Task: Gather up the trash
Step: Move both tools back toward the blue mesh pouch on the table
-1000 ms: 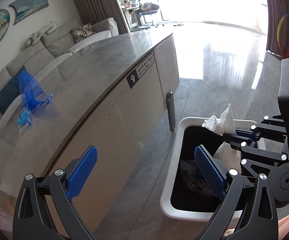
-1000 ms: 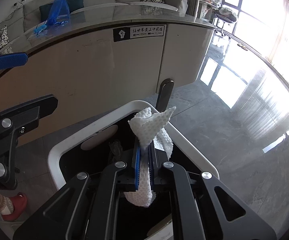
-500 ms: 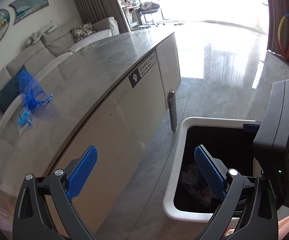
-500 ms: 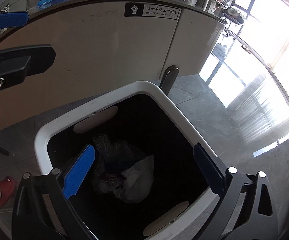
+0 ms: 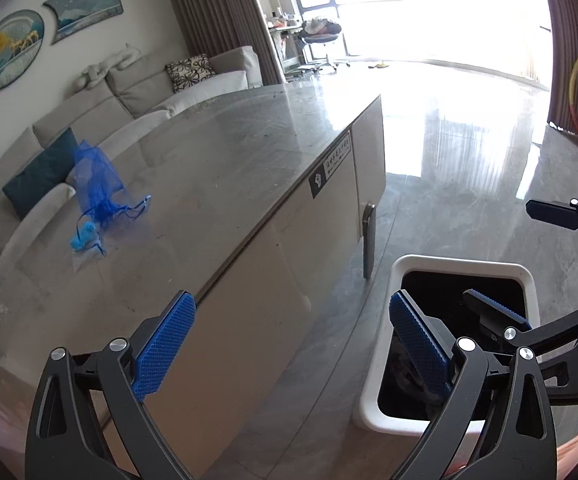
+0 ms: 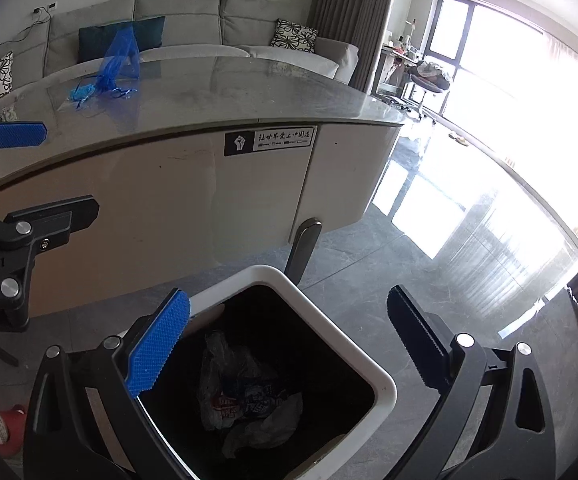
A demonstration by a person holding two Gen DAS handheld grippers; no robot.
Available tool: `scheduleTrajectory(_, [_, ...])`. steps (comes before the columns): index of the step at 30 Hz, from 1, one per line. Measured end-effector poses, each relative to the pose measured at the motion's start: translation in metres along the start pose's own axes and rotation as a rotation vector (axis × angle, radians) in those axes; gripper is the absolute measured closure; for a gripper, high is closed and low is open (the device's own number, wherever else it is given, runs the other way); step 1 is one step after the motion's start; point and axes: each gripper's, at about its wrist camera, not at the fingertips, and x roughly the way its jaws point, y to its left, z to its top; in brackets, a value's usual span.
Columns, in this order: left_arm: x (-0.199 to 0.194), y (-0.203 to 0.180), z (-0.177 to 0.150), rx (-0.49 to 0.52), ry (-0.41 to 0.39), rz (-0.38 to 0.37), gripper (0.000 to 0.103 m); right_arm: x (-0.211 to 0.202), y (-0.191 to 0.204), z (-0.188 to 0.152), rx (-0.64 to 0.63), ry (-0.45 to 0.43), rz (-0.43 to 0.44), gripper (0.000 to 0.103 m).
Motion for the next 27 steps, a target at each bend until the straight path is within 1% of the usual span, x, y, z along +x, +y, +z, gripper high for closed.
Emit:
scheduleTrajectory(6, [-0.022, 0.04, 0.011, -0.036, -0.061, 0.055, 0.005, -0.026, 0.016, 0.039, -0.013, -0.095, 0.023, 0.005])
scheduleTrajectory(9, [-0.03, 0.067, 0.016, -0.065, -0.083, 0.077, 0.005, -0.03, 0.032, 0.063, -0.04, -0.134, 0.038, 0.005])
scheduleTrajectory(13, [-0.038, 0.105, 0.021, -0.095, -0.108, 0.129, 0.004, -0.032, 0.059, 0.101, -0.081, -0.184, 0.068, 0.005])
scheduleTrajectory(19, [-0.03, 0.173, 0.019, -0.159, -0.082, 0.19, 0.004, -0.019, 0.107, 0.155, -0.145, -0.225, 0.105, 0.005])
scheduleTrajectory(22, [-0.024, 0.206, 0.014, -0.195, -0.067, 0.225, 0.004, -0.007, 0.128, 0.179, -0.151, -0.227, 0.136, 0.005])
scheduleTrajectory(25, [-0.021, 0.235, 0.008, -0.232, -0.069, 0.256, 0.004, 0.008, 0.148, 0.198, -0.141, -0.219, 0.178, 0.005])
scheduleTrajectory(27, [-0.019, 0.248, 0.006, -0.244, -0.078, 0.276, 0.004, 0.02, 0.163, 0.21, -0.142, -0.215, 0.19, 0.005])
